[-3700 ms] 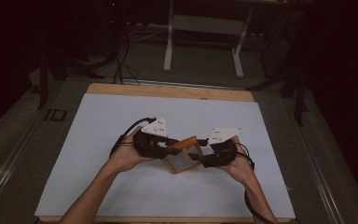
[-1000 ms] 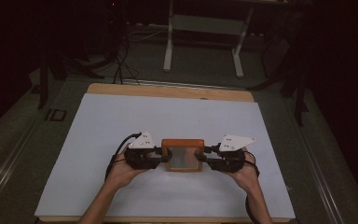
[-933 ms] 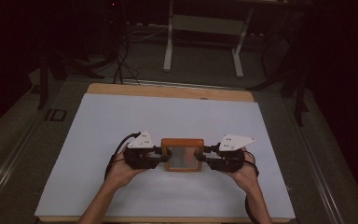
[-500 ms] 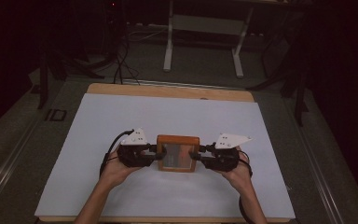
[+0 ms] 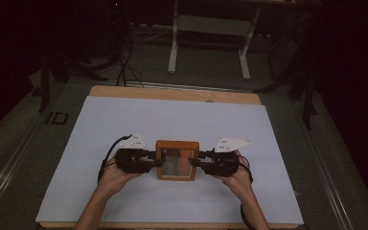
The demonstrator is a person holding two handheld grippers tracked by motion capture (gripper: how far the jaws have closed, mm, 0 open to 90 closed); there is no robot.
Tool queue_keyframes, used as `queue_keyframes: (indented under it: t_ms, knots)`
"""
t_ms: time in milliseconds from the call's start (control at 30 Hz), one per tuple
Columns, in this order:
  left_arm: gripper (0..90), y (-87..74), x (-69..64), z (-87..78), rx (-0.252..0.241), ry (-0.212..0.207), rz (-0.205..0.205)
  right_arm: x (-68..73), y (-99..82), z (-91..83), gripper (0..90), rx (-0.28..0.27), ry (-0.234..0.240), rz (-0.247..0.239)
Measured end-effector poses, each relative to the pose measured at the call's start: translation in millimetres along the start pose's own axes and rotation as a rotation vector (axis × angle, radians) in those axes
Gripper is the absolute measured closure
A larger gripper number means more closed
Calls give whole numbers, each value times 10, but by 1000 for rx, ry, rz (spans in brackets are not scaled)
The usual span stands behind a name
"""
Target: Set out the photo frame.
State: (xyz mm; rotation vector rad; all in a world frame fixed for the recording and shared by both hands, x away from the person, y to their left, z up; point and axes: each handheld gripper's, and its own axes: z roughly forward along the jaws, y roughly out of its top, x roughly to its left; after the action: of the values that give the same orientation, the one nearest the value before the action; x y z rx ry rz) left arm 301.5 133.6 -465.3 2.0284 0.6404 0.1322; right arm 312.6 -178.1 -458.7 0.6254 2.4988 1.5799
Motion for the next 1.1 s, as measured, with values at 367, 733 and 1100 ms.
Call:
queue_keyframes:
  t_ms: [367, 733, 1100]
  knots:
    - [645, -52, 44, 1, 24, -14, -52, -11, -31, 82, 651, 16, 18, 30]
    - [643, -71, 76, 31, 32, -3, -67, -63, -84, 140, 648, 19, 24, 59]
    - [639, -73, 91, 62, 24, 34, -80, -93, -69, 175, 637, 29, -9, 56]
